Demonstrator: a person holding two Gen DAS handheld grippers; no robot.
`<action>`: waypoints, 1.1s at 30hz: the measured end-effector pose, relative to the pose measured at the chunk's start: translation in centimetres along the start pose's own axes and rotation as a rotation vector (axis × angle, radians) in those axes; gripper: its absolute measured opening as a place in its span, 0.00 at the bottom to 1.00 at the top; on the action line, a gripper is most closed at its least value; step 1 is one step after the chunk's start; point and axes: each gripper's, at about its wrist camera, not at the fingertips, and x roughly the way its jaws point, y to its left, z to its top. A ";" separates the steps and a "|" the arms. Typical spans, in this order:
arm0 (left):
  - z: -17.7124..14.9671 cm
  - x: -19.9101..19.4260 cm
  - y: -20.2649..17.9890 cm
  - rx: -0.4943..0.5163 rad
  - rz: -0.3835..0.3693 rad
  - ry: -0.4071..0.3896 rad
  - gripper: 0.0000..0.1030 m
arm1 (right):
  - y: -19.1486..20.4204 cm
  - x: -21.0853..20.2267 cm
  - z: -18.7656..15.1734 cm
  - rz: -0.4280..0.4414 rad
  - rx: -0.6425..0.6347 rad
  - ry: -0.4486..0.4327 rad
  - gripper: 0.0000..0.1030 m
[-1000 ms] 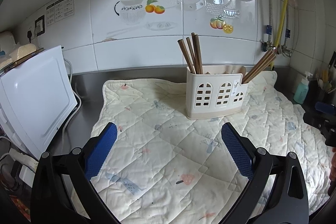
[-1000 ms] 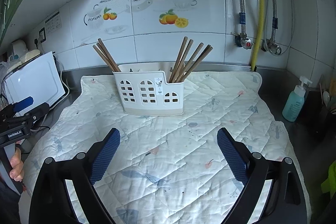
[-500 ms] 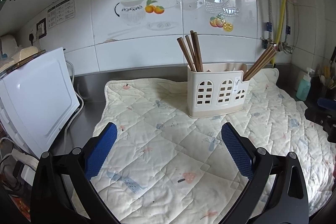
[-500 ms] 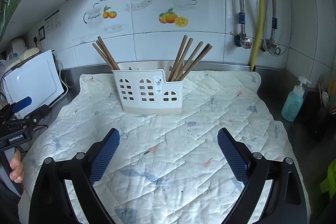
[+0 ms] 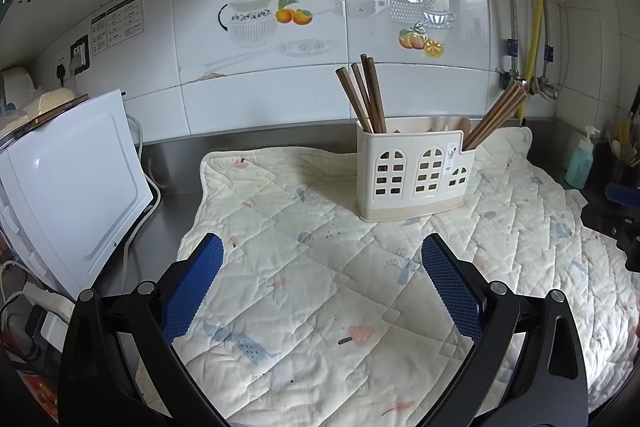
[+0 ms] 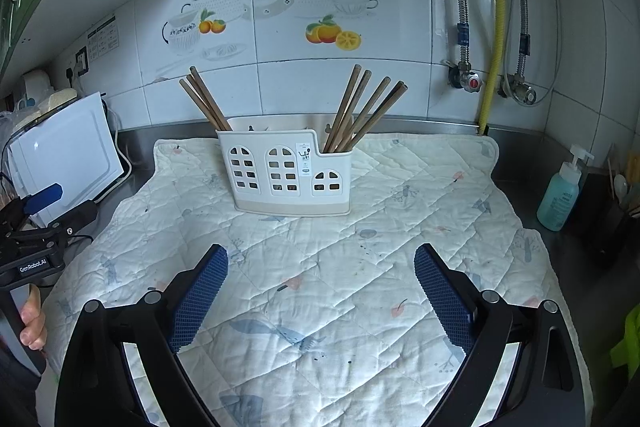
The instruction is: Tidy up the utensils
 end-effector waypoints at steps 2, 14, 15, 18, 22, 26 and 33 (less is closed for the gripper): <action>-0.1 0.1 0.0 0.001 -0.001 0.003 0.95 | 0.0 0.0 0.0 0.001 0.001 0.000 0.89; -0.2 0.2 0.1 -0.003 0.001 0.007 0.95 | 0.1 0.1 -0.2 0.003 0.000 0.003 0.89; -0.2 0.2 0.1 -0.004 0.000 0.007 0.95 | 0.1 0.1 -0.2 0.003 0.001 0.003 0.89; -0.3 0.2 0.0 -0.003 0.000 0.006 0.95 | 0.2 0.1 -0.2 0.003 0.001 0.001 0.89; -0.4 0.2 0.0 -0.003 -0.002 0.006 0.95 | 0.1 0.1 -0.2 0.004 0.001 0.003 0.89; -0.4 0.2 0.0 -0.006 -0.003 0.007 0.95 | 0.2 0.1 -0.2 0.006 0.001 0.003 0.89; -0.5 0.1 -0.1 -0.004 -0.007 0.009 0.95 | 0.2 0.1 -0.2 0.006 0.000 0.004 0.89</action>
